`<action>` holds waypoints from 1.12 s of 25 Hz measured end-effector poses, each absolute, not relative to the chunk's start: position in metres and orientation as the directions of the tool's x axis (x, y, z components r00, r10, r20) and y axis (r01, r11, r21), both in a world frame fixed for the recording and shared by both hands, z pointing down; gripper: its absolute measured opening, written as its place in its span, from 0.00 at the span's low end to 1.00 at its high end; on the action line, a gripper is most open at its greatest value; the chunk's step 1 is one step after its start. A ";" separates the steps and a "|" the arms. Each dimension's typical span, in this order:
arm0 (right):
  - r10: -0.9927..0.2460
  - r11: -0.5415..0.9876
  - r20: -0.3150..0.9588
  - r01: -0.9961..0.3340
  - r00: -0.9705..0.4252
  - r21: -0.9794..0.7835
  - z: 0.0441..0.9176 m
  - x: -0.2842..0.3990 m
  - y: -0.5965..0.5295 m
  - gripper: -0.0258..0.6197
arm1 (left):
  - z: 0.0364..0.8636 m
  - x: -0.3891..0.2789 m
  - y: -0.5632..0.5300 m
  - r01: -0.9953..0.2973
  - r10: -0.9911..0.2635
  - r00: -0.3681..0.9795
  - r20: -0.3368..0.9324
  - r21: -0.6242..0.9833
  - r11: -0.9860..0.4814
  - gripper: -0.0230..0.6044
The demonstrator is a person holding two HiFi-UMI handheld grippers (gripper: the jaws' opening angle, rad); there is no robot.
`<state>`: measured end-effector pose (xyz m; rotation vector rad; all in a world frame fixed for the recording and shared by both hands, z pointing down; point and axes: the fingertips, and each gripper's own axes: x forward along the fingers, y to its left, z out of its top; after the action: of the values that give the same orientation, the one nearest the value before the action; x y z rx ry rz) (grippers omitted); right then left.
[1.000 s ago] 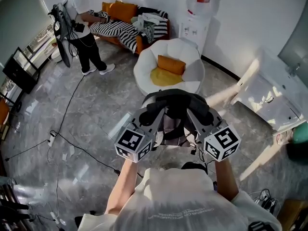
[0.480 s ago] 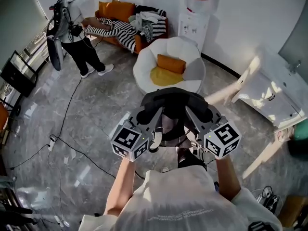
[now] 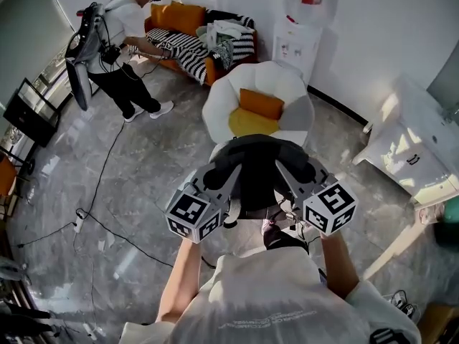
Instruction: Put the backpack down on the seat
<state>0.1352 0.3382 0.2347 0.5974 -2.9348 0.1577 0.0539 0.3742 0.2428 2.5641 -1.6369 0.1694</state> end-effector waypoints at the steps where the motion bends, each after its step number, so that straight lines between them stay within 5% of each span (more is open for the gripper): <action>1: -0.375 0.918 0.159 -0.390 -0.913 -0.076 0.234 0.132 0.330 0.09 | 0.242 0.051 0.366 -0.911 -0.900 0.412 0.141 0.028 -0.412 0.12; 28: -0.320 0.930 0.189 -0.345 -0.929 -0.124 0.233 0.114 0.129 0.09 | 0.241 0.035 0.168 -0.922 -0.901 0.386 0.197 0.060 -0.382 0.12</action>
<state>0.1139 0.1292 0.2332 0.5072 -2.9227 0.2327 0.0345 0.1685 0.2406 2.4783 -1.6458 0.1961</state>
